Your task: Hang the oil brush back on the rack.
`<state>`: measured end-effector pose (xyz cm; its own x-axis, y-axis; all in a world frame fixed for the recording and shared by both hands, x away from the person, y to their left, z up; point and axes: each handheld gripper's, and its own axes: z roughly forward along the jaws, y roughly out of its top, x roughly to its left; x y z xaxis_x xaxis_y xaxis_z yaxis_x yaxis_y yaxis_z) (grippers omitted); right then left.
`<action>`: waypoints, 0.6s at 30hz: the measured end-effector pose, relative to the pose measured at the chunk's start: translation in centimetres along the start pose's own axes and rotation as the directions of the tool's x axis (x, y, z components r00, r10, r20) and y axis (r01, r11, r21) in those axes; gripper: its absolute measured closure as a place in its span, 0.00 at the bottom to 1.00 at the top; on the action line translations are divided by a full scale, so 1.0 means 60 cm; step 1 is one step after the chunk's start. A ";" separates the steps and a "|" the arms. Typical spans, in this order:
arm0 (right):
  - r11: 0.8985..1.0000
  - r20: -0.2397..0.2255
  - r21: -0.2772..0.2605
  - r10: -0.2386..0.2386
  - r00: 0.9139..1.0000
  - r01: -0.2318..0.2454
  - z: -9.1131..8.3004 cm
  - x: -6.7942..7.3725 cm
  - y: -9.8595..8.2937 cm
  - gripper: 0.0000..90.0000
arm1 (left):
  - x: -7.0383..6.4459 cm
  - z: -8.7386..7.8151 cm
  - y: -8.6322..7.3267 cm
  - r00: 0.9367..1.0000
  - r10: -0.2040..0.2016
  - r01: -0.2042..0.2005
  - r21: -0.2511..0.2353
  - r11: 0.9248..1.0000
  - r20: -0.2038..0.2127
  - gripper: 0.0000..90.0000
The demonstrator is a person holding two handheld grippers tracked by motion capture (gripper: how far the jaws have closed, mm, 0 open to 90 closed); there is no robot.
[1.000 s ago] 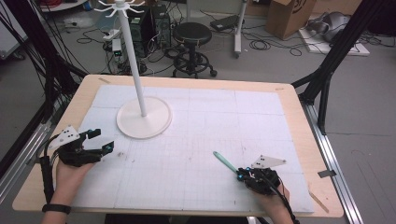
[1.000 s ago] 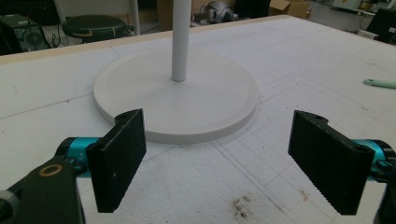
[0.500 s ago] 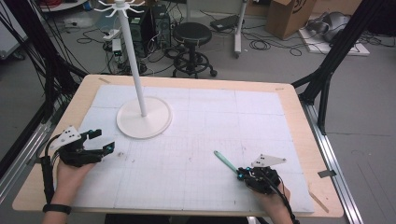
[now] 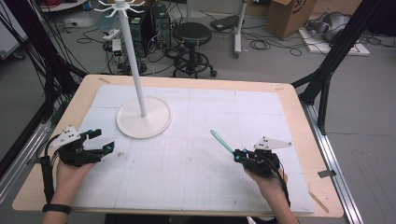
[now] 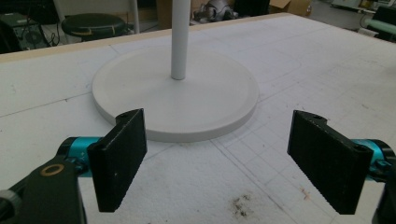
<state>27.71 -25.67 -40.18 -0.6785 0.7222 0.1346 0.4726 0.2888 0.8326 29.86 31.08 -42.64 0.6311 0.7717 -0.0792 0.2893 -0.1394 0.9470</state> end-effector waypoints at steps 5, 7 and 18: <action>0.999 -0.019 -0.048 0.002 1.000 -0.003 -0.002 -0.002 0.035 0.92 | 0.000 0.000 0.000 1.000 0.000 0.000 -0.001 1.000 0.002 0.22; 0.998 -0.033 -0.066 0.003 0.999 -0.005 -0.002 -0.004 0.051 0.92 | -0.001 0.001 0.000 1.000 -0.003 0.003 -0.003 1.000 0.002 0.22; 0.985 -0.099 -0.172 -0.033 0.994 0.015 0.003 0.006 0.158 0.92 | 0.000 -0.001 0.001 1.000 -0.005 0.005 -0.011 1.000 0.007 0.23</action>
<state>32.05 -22.56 -32.36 -0.7462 0.6462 0.1599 0.3583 0.1874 0.9146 29.85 31.13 -42.59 0.6345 0.7681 -0.0862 0.2844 -0.1283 0.9501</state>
